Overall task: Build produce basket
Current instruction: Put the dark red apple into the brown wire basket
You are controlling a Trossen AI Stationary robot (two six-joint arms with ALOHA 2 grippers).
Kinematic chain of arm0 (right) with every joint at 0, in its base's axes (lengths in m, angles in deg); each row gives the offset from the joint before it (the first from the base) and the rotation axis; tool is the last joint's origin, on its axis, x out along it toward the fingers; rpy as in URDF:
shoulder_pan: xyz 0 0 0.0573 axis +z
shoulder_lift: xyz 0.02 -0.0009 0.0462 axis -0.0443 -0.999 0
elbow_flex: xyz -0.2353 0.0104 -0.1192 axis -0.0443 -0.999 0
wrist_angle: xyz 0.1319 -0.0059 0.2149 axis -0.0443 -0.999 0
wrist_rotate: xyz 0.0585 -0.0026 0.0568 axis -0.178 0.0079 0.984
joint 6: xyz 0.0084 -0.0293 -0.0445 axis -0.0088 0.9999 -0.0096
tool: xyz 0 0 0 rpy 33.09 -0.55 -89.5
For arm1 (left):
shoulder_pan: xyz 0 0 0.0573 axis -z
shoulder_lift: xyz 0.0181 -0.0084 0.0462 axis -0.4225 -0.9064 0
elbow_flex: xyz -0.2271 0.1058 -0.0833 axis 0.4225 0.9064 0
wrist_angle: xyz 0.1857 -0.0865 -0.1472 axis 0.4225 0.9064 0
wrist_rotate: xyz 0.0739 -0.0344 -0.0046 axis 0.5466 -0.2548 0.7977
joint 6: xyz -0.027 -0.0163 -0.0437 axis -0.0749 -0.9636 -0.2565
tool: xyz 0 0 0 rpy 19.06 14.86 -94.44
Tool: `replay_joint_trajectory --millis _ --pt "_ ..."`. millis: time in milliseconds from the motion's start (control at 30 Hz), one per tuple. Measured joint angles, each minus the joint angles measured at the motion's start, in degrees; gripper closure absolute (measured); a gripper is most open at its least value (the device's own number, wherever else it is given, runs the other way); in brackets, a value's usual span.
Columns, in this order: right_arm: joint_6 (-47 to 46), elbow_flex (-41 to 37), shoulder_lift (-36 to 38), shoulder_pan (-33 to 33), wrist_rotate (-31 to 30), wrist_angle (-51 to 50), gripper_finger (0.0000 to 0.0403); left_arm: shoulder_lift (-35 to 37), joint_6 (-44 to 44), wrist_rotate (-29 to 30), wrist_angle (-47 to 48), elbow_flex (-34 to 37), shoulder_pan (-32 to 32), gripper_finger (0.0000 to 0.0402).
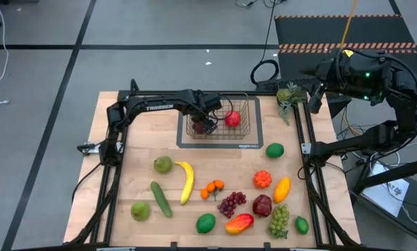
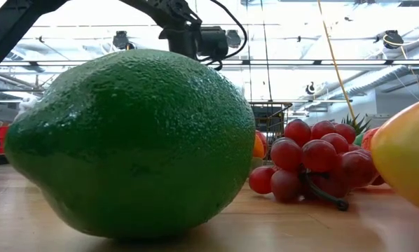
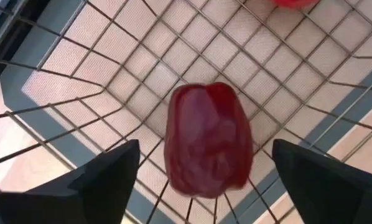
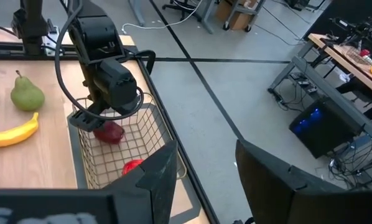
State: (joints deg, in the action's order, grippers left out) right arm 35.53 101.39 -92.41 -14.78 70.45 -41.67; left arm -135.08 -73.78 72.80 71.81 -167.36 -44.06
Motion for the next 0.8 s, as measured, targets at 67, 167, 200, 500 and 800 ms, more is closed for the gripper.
replay_joint_trajectory --millis 67,167,200,500,800 --pt "-0.34 0.0 -0.01 0.0 0.01 -0.01 0.0243 0.17 -0.11 -0.07 1.39 0.0 0.02 0.0022" --pt "-2.25 0.0 -0.02 0.0 0.04 -0.04 0.0243 0.72 -0.14 -0.17 2.36 -0.41 0.15 0.002" --pt "-3.3 0.0 -0.02 0.0 0.04 -0.06 0.0243 1.09 0.16 -0.17 3.15 -0.76 0.15 0.0022" --pt "-18.51 0.0 -0.03 0.2 0.55 -0.55 0.0243 2.28 0.51 0.02 13.12 -12.3 0.73 0.0067" --pt "-41.13 0.02 -0.86 0.86 11.48 -0.79 0.0243 2.5 2.57 0.09 23.29 -29.31 2.58 0.0128"
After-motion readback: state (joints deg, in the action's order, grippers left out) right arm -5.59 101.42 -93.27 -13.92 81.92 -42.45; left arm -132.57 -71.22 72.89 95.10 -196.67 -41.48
